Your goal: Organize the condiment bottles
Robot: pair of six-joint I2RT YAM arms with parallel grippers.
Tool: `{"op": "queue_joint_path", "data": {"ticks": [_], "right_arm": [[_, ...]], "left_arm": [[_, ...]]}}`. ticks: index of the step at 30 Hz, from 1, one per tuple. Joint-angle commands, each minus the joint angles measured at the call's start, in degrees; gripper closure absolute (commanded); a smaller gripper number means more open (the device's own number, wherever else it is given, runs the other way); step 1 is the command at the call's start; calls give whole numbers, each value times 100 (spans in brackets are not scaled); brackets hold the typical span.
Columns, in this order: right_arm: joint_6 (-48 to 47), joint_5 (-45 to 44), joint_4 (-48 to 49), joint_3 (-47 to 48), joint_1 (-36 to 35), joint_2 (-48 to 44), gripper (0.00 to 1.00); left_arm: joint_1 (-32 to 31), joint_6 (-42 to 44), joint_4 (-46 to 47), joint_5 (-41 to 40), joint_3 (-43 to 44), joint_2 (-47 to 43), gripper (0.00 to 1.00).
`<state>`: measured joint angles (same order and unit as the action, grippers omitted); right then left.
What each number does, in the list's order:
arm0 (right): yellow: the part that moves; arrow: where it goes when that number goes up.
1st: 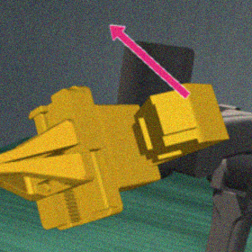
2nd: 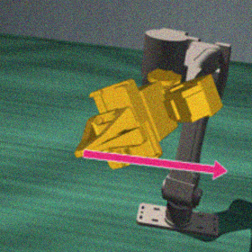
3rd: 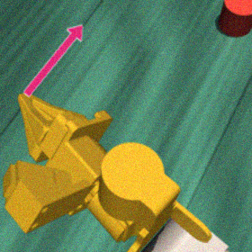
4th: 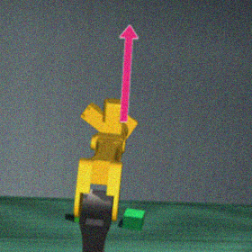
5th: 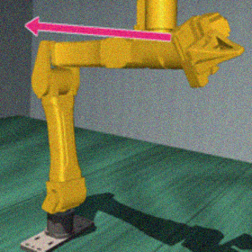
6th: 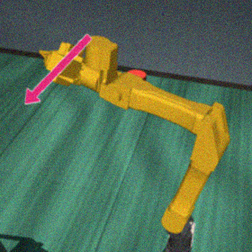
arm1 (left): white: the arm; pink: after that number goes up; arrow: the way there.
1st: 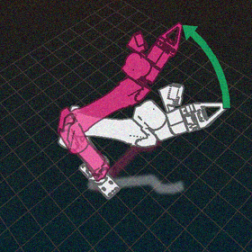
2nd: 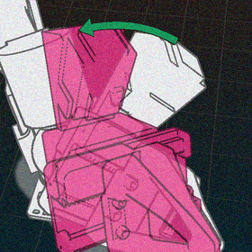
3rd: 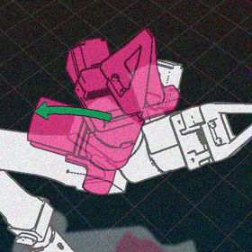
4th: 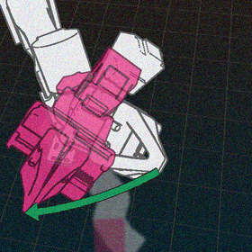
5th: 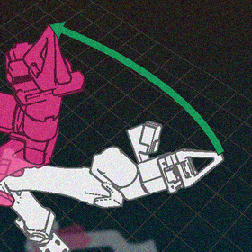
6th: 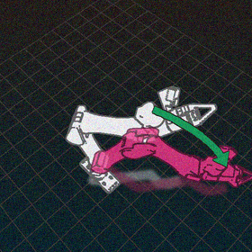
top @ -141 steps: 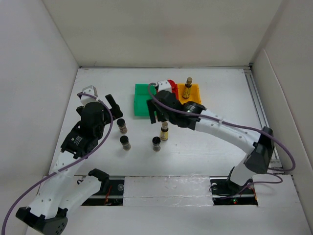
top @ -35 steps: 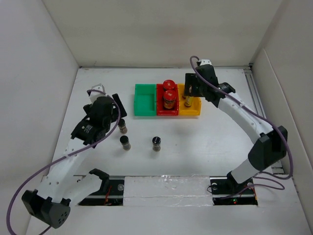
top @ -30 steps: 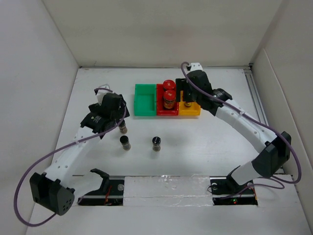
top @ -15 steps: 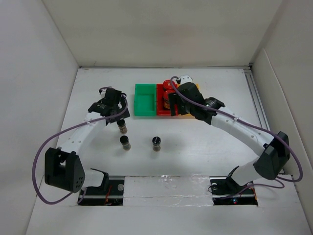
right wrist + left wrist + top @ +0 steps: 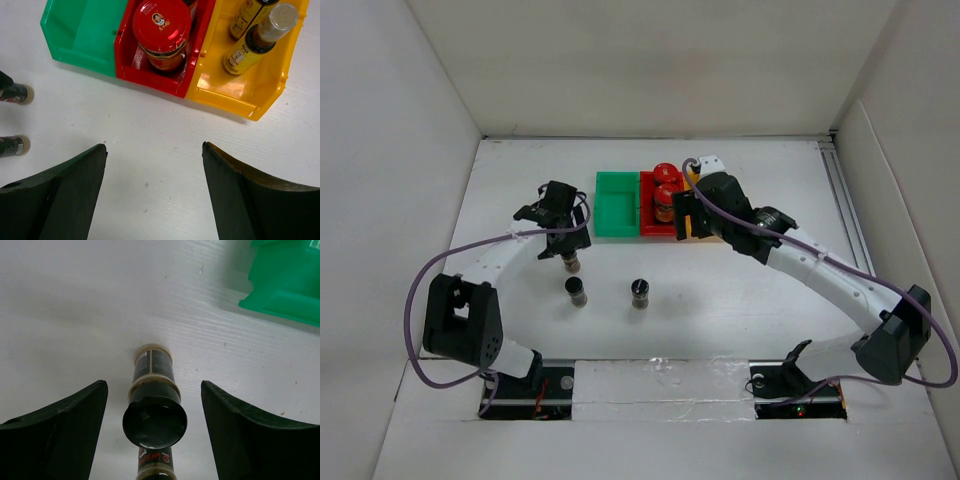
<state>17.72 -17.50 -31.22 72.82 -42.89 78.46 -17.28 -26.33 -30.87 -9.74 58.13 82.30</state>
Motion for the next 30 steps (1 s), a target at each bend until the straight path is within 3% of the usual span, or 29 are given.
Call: {"op": "queue_joint_path", "data": {"ticks": [1, 7, 8, 11, 14, 16, 20, 25, 30], "right_arm": [[-58, 62, 292, -48, -9, -181, 18], [-58, 89, 319, -92, 53, -208, 18], [-58, 80, 319, -101, 53, -217, 18], [-66, 71, 336, -110, 53, -243, 18], [-66, 80, 336, -110, 53, -234, 18], [-58, 71, 327, -101, 53, -217, 18], [-58, 62, 319, -101, 106, -217, 18], [-23, 71, 354, -136, 220, -295, 18], [-14, 202, 345, -101, 405, -366, 18]], "left_arm": [[-4, 84, 37, 209, 6, 136, 30], [-4, 57, 11, 174, -3, 190, 49], [-4, 49, 2, 174, 5, 207, 58], [-4, 57, -41, 148, 49, 207, 70], [-4, 66, -85, 86, 111, 76, 94], [-4, 58, -129, 68, 181, -47, 100], [-127, 84, -322, 17, 479, -118, 100], [-223, 180, -771, -99, 1595, 154, 100], [-223, 443, -1131, 296, 2850, 715, 100]]}}
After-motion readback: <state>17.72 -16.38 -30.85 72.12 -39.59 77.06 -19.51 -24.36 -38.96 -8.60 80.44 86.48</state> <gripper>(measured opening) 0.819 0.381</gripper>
